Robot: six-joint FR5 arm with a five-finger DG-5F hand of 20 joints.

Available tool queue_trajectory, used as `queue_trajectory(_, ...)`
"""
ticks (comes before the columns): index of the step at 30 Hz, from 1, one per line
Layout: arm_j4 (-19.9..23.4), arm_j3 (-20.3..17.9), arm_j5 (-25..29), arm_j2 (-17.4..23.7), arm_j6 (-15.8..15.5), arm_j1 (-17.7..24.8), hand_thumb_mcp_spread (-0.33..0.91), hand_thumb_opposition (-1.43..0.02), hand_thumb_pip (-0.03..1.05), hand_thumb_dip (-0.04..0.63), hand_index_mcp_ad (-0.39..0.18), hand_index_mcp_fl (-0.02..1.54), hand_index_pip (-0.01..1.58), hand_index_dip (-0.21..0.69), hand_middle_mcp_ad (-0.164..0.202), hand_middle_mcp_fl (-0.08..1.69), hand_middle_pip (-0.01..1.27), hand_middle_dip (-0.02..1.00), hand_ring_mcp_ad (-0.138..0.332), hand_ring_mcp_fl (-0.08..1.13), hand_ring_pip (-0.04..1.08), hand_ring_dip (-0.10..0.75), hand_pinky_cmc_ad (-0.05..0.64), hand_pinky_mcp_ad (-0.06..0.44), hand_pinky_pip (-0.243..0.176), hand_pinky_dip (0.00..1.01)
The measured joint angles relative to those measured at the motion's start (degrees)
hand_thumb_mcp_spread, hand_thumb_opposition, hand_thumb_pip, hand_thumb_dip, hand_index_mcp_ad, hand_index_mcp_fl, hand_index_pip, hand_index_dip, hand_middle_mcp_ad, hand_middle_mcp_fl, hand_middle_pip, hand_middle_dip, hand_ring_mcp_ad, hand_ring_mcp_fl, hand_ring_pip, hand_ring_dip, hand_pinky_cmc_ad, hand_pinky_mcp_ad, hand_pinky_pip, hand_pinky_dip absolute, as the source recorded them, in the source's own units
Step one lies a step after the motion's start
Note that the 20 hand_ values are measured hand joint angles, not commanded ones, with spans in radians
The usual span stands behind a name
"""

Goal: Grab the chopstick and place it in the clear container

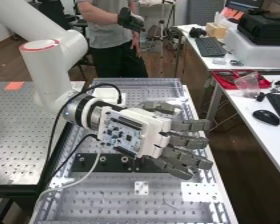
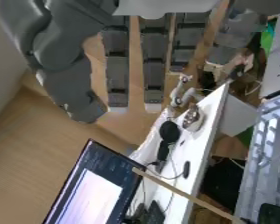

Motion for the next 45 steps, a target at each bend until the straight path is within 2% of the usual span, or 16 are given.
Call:
queue_trajectory(3,-1.0,1.4,-0.4,-1.1,1.5,-0.1,0.41,-0.73,0.82,0.278,-0.127,0.32,0.99,0.124,0.089,0.4,0.41,0.54,0.072,0.16,0.09,0.22,0.278,0.215,-0.105,0.2)
queue_trajectory(10,-2.5,3.5,-1.1,-3.0,3.1,0.0,0.42,-0.76,0.82,0.291,-0.129,0.22,1.2,0.093,0.093,0.37,0.52,0.58,0.066,0.21,0.09,0.3,0.281,0.215,-0.105,0.18)
queue_trajectory(12,-2.9,4.1,-1.1,-3.7,3.9,0.0,0.42,-0.76,0.82,0.291,-0.131,0.14,1.23,0.093,0.093,0.37,0.56,0.59,0.051,0.23,0.09,0.304,0.278,0.215,-0.105,0.18)
queue_trajectory(15,-3.2,4.8,-1.0,-4.5,5.1,0.2,0.43,-0.77,0.82,0.305,-0.131,0.09,1.23,0.093,0.093,0.36,0.6,0.61,0.051,0.24,0.08,0.332,0.278,0.215,-0.105,0.18)
queue_trajectory(18,-3.3,5.2,-1.2,-5.2,6.6,0.2,0.43,-0.77,0.82,0.311,-0.131,0.1,1.27,0.093,0.093,0.35,0.64,0.62,0.054,0.26,0.09,0.358,0.281,0.215,-0.105,0.18)
queue_trajectory(22,-3.7,6.1,-2.1,-6.1,8.4,0.4,0.45,-0.77,0.82,0.323,-0.131,0.09,1.3,0.091,0.093,0.33,0.68,0.65,0.037,0.29,0.08,0.408,0.281,0.216,-0.098,0.18)
queue_trajectory(24,-4.0,6.6,-2.7,-6.6,8.9,0.5,0.46,-0.77,0.82,0.325,-0.131,0.09,1.33,0.099,0.093,0.28,0.72,0.67,0.037,0.29,0.08,0.429,0.281,0.215,-0.08,0.18)
queue_trajectory(28,-4.2,7.2,-3.4,-6.9,8.7,0.7,0.46,-0.77,0.82,0.325,-0.131,0.11,1.38,0.11,0.093,0.23,0.75,0.69,0.037,0.29,0.08,0.447,0.283,0.215,-0.077,0.18)
queue_trajectory(31,-4.2,7.5,-3.3,-7.0,7.5,0.8,0.47,-0.77,0.77,0.323,-0.131,0.09,1.38,0.143,0.093,0.23,0.75,0.71,0.037,0.29,0.08,0.464,0.283,0.215,-0.077,0.18)
queue_trajectory(41,-5.0,7.6,-3.3,-7.1,5.4,1.3,0.49,-0.79,0.77,0.326,-0.131,0.1,1.4,0.143,0.093,0.23,0.77,0.71,0.037,0.29,0.08,0.475,0.283,0.215,-0.077,0.18)
queue_trajectory(45,-5.6,7.5,-3.2,-7.1,4.0,1.4,0.49,-0.79,0.77,0.323,-0.131,0.09,1.33,0.155,0.091,0.23,0.77,0.71,0.037,0.29,0.08,0.475,0.283,0.215,-0.082,0.18)
